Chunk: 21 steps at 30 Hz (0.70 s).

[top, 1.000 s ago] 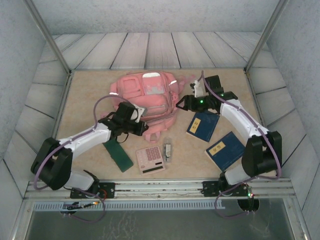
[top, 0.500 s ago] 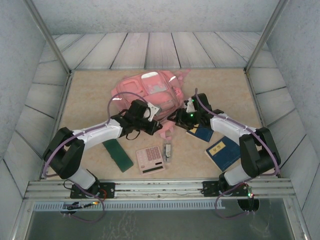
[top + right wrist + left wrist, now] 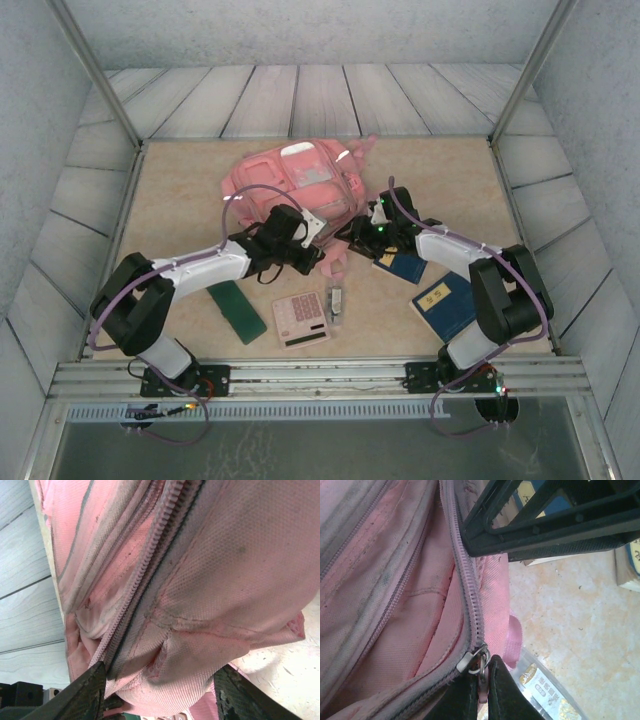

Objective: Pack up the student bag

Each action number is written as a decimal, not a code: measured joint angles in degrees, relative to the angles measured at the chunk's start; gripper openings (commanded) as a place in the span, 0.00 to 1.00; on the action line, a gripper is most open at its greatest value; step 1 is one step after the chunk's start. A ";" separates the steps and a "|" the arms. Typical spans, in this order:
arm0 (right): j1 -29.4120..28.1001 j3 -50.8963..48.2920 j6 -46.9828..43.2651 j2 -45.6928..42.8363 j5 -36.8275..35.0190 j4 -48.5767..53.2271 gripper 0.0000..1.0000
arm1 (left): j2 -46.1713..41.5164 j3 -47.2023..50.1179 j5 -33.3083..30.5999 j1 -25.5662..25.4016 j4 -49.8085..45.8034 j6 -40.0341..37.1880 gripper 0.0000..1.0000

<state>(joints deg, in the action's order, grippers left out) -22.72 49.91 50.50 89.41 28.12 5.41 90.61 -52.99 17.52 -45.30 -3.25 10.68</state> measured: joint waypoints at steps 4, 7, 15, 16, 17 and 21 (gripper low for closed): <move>0.00 4.28 -4.48 0.04 -0.72 6.71 0.67 | 0.57 -0.07 -0.90 -0.37 0.02 -0.37 0.00; 0.00 9.18 -7.78 -0.04 -1.60 10.47 0.63 | 1.01 -0.33 -1.07 -0.50 0.04 -0.42 0.00; -0.07 10.45 -8.81 0.81 -1.70 10.86 0.54 | 1.46 -1.07 -1.81 -0.85 0.04 -1.36 0.00; -0.09 10.34 -8.63 1.27 -1.62 10.75 0.54 | 1.46 -1.09 -1.97 -0.94 0.04 -1.55 0.00; -0.11 10.23 -8.55 1.88 -1.42 10.56 0.54 | 1.46 -1.14 -2.27 -1.03 0.04 -1.70 0.00; -0.33 10.03 -8.11 3.93 -0.85 10.12 0.54 | 1.49 -1.18 -4.02 -1.53 -0.33 -2.67 0.00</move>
<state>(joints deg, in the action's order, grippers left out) -23.05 59.94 42.39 93.34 27.27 15.53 92.09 -54.17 13.50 -46.83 -3.57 8.01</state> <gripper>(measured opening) 0.540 0.079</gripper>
